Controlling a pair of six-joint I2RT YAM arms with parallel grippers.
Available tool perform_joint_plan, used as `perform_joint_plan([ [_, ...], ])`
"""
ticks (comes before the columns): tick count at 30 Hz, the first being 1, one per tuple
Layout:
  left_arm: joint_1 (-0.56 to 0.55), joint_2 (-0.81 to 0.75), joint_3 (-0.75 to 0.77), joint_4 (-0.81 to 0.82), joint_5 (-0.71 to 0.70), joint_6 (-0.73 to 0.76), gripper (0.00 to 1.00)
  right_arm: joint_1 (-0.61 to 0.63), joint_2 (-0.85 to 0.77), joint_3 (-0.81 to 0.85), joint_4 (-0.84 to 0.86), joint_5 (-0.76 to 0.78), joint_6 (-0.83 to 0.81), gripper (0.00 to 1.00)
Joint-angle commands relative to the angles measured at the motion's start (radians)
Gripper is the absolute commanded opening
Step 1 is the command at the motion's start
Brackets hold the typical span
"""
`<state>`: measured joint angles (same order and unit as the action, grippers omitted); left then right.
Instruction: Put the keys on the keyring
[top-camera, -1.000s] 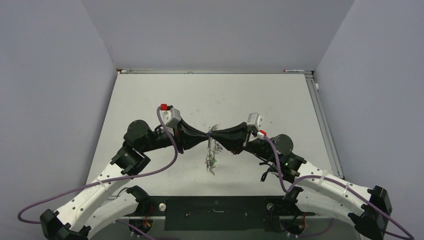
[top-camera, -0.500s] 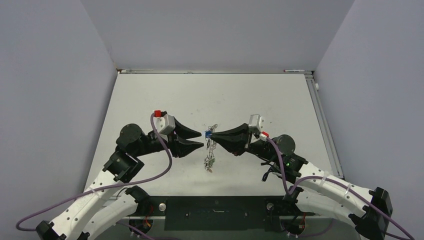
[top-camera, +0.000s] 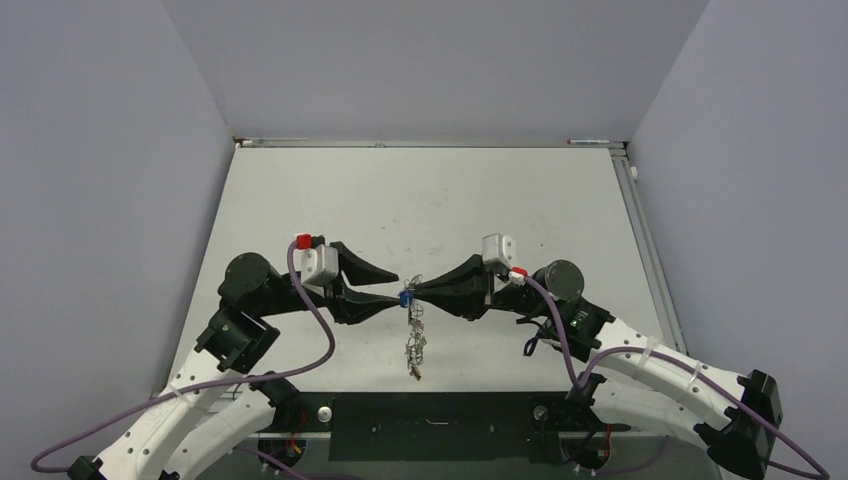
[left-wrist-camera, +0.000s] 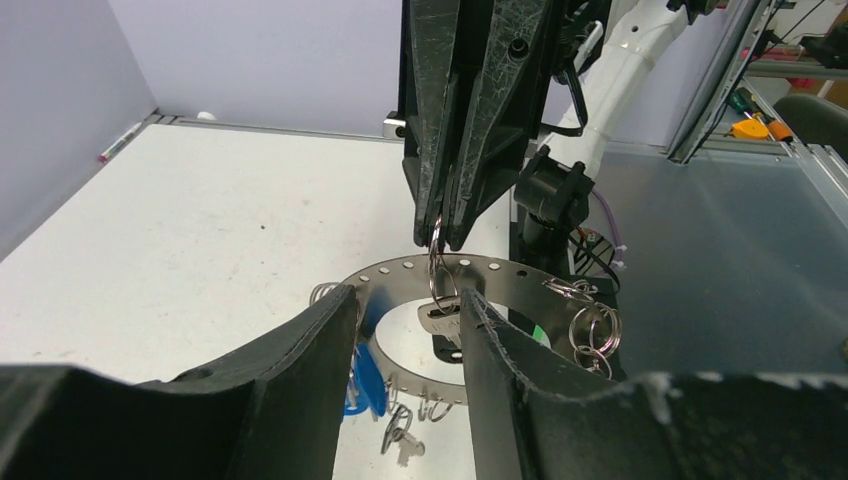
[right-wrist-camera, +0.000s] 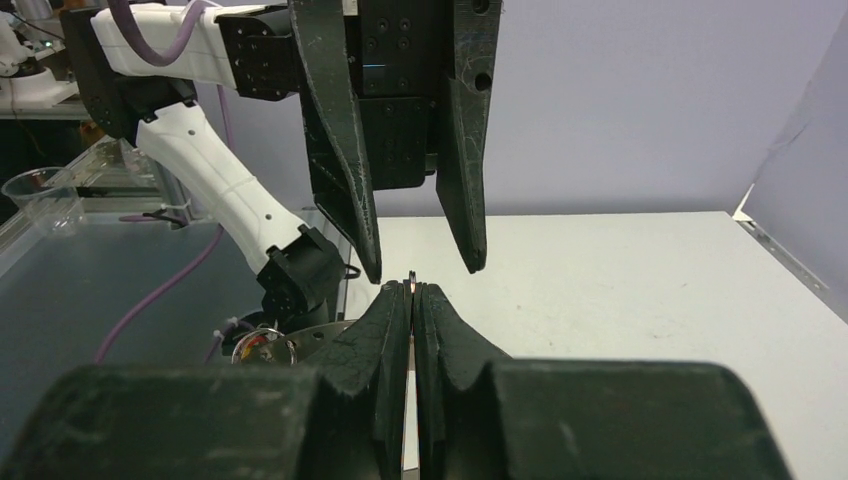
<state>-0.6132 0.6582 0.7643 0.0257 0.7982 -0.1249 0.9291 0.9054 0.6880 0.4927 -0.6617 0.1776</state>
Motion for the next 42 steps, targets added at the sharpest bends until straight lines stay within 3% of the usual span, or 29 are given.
perform_joint_plan([
  [1,0.006,0.019,0.034,0.037,0.07,-0.016,0.38,-0.006,0.008,0.061,0.102,-0.055,0.014,0.05],
  [4,0.006,0.031,0.028,0.067,0.093,-0.041,0.33,-0.003,0.015,0.062,0.115,-0.059,0.021,0.05],
  [12,0.006,0.052,0.02,0.083,0.126,-0.056,0.32,-0.003,0.034,0.06,0.136,-0.052,0.02,0.05],
  [19,0.006,0.077,0.022,0.068,0.126,-0.051,0.26,-0.002,0.044,0.062,0.159,-0.052,0.021,0.05],
  [22,0.006,0.087,0.027,0.056,0.123,-0.046,0.18,-0.003,0.046,0.062,0.166,-0.053,0.023,0.05],
  [29,0.006,0.09,0.023,0.081,0.119,-0.073,0.1,-0.003,0.054,0.056,0.178,-0.069,0.031,0.05],
  [38,0.006,0.104,0.017,0.119,0.122,-0.115,0.2,0.008,0.064,0.049,0.171,-0.058,0.022,0.05],
  [40,0.006,0.103,0.015,0.127,0.12,-0.121,0.2,0.008,0.068,0.053,0.164,-0.058,0.018,0.05],
  [42,0.006,0.105,0.015,0.132,0.119,-0.126,0.11,0.008,0.072,0.056,0.163,-0.058,0.017,0.05],
])
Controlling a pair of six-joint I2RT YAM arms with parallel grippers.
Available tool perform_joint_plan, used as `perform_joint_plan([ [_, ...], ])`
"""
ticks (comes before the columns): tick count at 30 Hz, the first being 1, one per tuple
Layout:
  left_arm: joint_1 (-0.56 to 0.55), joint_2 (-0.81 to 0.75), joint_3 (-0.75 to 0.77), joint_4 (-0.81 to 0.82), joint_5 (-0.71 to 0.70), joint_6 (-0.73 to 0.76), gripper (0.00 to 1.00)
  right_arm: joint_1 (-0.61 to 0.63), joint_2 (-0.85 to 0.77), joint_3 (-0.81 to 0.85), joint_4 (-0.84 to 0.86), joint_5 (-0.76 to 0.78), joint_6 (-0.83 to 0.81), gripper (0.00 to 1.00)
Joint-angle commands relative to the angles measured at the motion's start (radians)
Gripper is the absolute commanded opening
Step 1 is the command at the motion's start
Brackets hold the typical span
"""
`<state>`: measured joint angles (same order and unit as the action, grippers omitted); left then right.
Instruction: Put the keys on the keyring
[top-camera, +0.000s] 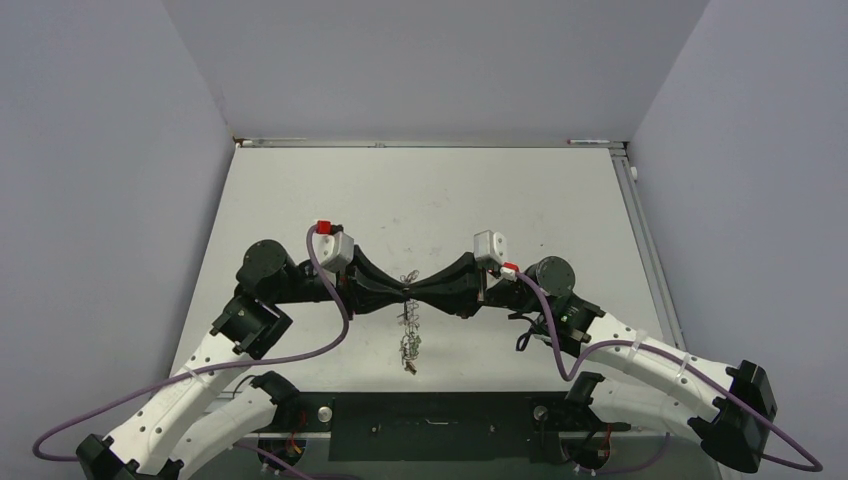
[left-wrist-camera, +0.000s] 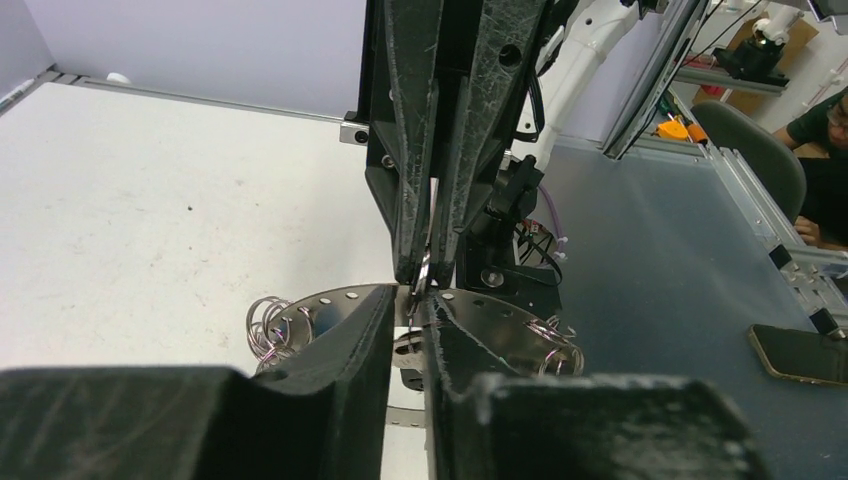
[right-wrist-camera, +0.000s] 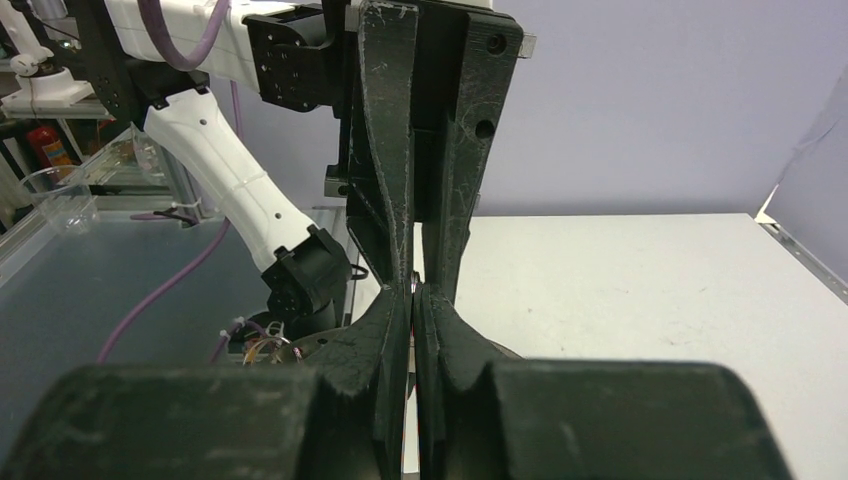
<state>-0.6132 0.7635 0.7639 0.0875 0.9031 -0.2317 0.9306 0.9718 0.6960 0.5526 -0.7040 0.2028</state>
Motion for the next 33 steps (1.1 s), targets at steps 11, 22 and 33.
perform_joint_plan([
  [11,0.006,0.018,0.066,-0.103,-0.089,0.077,0.0,0.008,-0.005,0.071,-0.017,0.014,-0.056,0.05],
  [22,0.003,0.018,0.114,-0.3,-0.205,0.207,0.0,0.007,-0.02,0.125,-0.248,0.043,-0.165,0.16],
  [33,-0.058,0.087,0.19,-0.516,-0.294,0.347,0.0,0.006,0.045,0.334,-0.733,0.0,-0.412,0.49],
])
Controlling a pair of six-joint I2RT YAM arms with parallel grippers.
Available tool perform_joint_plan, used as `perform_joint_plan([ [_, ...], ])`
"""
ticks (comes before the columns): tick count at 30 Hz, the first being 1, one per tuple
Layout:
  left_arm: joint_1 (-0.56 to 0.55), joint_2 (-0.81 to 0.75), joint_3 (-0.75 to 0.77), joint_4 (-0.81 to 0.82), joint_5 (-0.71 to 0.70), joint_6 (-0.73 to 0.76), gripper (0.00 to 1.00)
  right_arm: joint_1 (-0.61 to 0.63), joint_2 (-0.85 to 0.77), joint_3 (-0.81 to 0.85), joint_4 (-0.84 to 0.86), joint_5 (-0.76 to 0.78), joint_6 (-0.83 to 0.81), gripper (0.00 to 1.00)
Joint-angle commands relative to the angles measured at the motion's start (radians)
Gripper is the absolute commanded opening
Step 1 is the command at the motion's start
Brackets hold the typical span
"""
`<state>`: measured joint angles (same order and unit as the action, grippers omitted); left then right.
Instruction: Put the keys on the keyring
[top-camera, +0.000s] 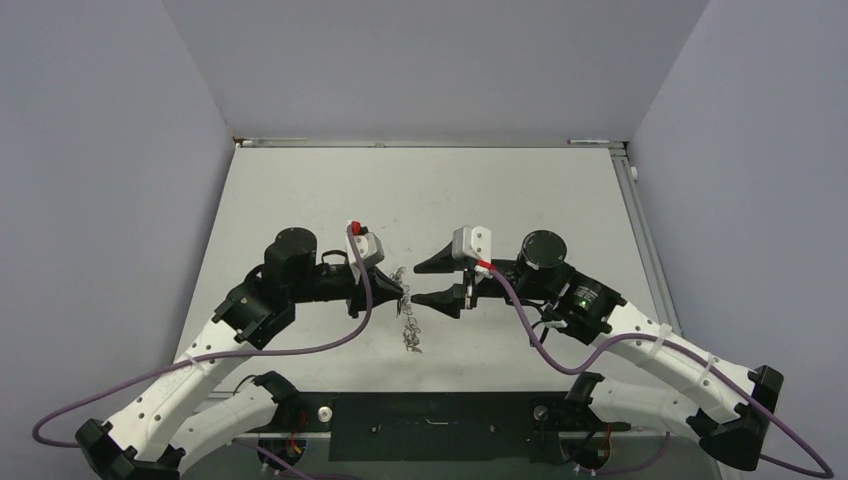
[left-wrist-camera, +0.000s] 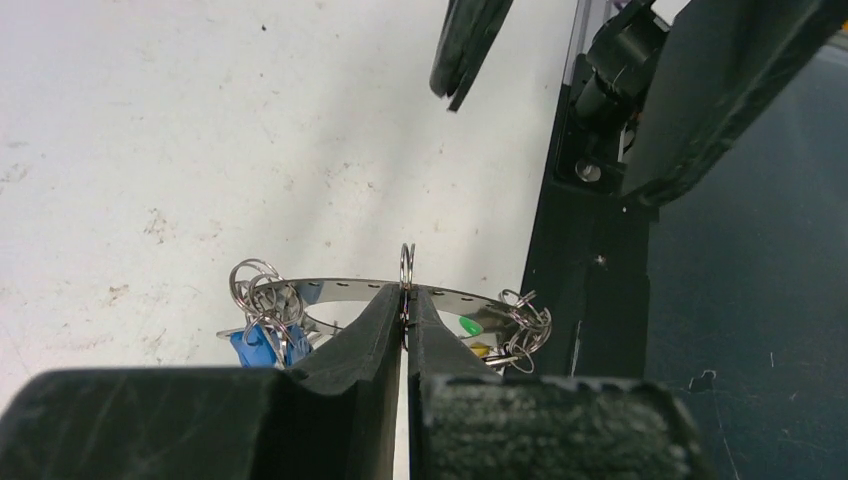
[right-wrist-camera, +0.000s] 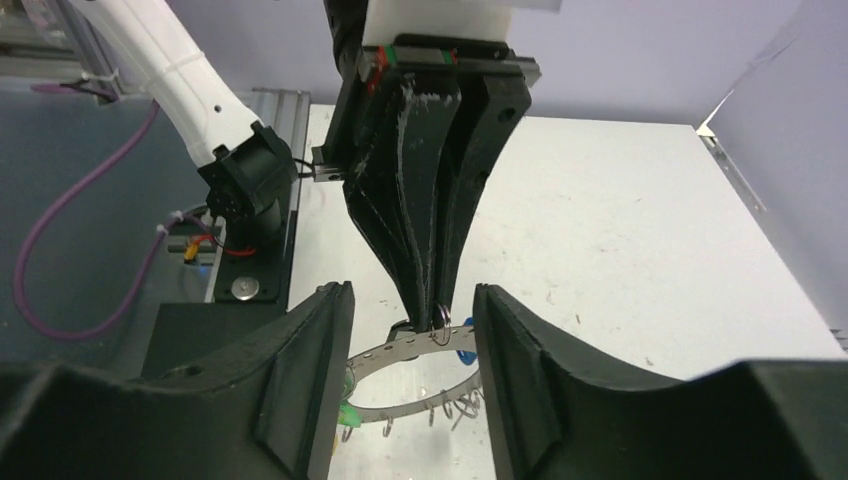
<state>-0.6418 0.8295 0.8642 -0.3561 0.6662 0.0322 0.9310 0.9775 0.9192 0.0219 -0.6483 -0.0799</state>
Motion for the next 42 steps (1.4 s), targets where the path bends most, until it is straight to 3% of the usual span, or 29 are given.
perform_joint_plan([
  [1,-0.036,0.029,0.094,-0.086,-0.057,0.09,0.0,0.005,0.059,0.14,-0.249,-0.066,-0.148,0.52],
  [8,-0.069,0.066,0.107,-0.129,0.007,0.104,0.0,0.004,0.131,0.203,-0.389,-0.052,-0.229,0.54],
  [13,-0.084,0.08,0.107,-0.14,0.035,0.107,0.0,0.006,0.18,0.239,-0.461,-0.085,-0.272,0.43],
  [16,-0.088,0.084,0.105,-0.139,0.036,0.107,0.0,0.006,0.195,0.236,-0.455,-0.092,-0.271,0.38],
  [42,-0.099,0.073,0.096,-0.12,0.047,0.106,0.0,0.006,0.255,0.178,-0.352,-0.154,-0.234,0.29],
])
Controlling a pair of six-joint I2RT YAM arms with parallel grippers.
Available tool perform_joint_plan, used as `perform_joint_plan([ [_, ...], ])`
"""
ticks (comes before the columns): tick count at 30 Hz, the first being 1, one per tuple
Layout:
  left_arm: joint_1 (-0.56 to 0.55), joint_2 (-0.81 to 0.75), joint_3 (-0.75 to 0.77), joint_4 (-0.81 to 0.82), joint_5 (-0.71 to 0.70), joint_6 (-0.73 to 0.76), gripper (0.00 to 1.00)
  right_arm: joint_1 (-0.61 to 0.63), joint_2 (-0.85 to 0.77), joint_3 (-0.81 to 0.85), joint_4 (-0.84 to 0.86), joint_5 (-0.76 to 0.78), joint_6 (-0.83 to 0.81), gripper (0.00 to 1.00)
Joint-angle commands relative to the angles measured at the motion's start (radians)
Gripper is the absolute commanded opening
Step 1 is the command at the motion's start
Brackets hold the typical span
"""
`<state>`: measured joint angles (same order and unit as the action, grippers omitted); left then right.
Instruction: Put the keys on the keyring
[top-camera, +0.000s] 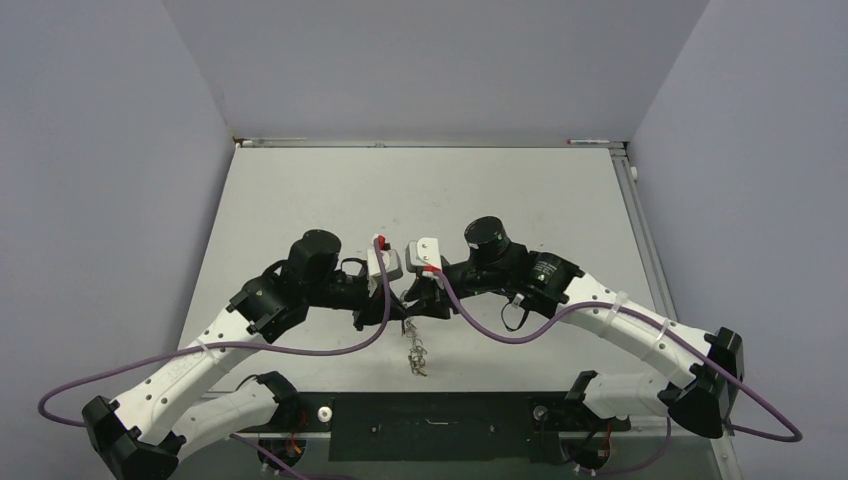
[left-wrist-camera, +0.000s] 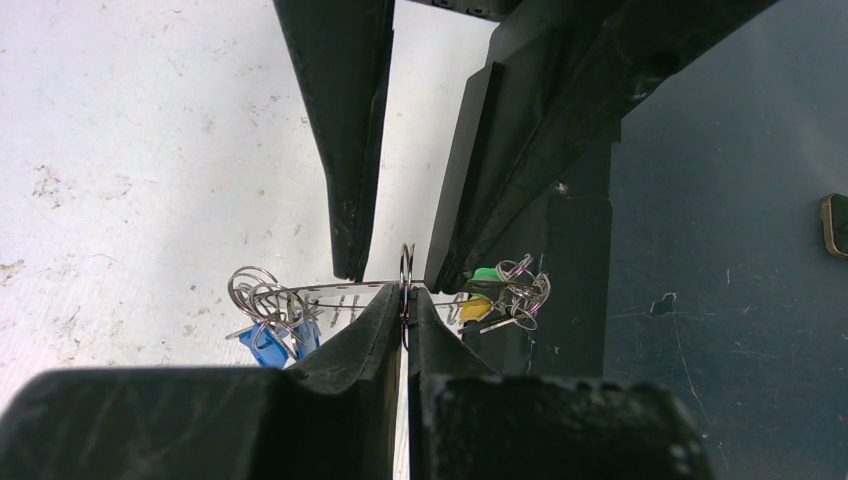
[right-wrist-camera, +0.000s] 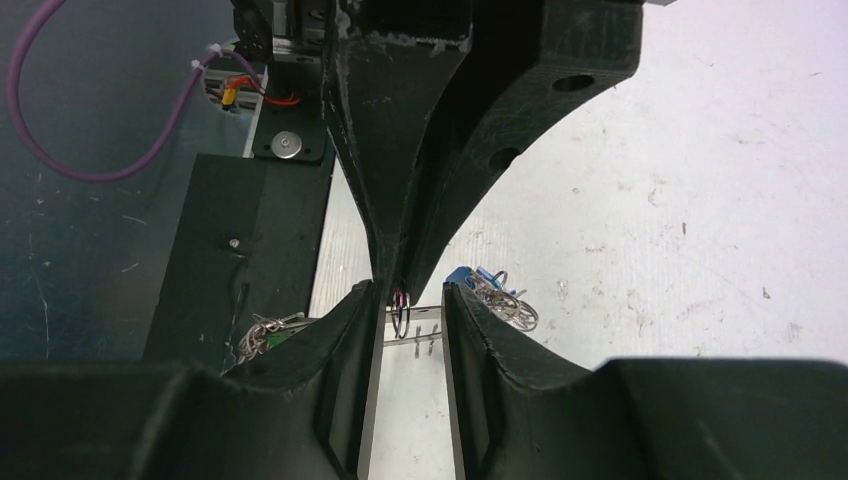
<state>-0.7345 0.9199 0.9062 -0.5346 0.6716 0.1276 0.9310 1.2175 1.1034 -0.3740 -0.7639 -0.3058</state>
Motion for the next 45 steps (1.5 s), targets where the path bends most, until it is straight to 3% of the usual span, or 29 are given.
perform_joint_plan([
  [1,-0.006,-0.02,0.053,0.06,0.04,0.01,0.0,0.006,0.017,-0.007,0.042,-0.038,-0.01,0.28],
  [7,-0.006,-0.027,0.051,0.069,0.041,0.007,0.0,0.005,0.026,-0.013,0.038,-0.04,-0.016,0.23],
  [11,-0.006,-0.027,0.048,0.072,0.045,0.006,0.0,0.006,0.029,-0.014,0.042,-0.045,-0.017,0.06],
  [19,-0.006,-0.05,0.039,0.092,0.038,0.001,0.0,0.004,0.008,-0.033,0.077,-0.026,-0.003,0.05],
  [21,-0.006,-0.061,0.036,0.099,0.035,0.003,0.11,0.004,-0.012,-0.045,0.103,-0.016,0.011,0.05],
  [22,-0.006,-0.069,0.033,0.105,0.034,0.003,0.24,0.004,-0.02,-0.046,0.111,-0.008,0.015,0.05],
  [24,-0.004,-0.088,0.026,0.116,0.03,0.001,0.4,0.005,-0.035,-0.044,0.122,0.012,0.023,0.05],
  [26,-0.005,-0.109,0.019,0.134,0.02,-0.002,0.48,0.005,-0.052,-0.039,0.133,0.02,0.03,0.05],
  [30,0.006,-0.161,-0.002,0.182,-0.013,-0.024,0.55,0.004,-0.093,-0.05,0.17,0.043,0.055,0.05],
  [38,0.048,-0.265,-0.086,0.38,-0.037,-0.117,0.59,0.005,-0.217,-0.13,0.332,0.133,0.138,0.05],
  [45,0.049,-0.33,-0.198,0.6,-0.014,-0.157,0.46,0.006,-0.26,-0.163,0.413,0.116,0.186,0.05],
])
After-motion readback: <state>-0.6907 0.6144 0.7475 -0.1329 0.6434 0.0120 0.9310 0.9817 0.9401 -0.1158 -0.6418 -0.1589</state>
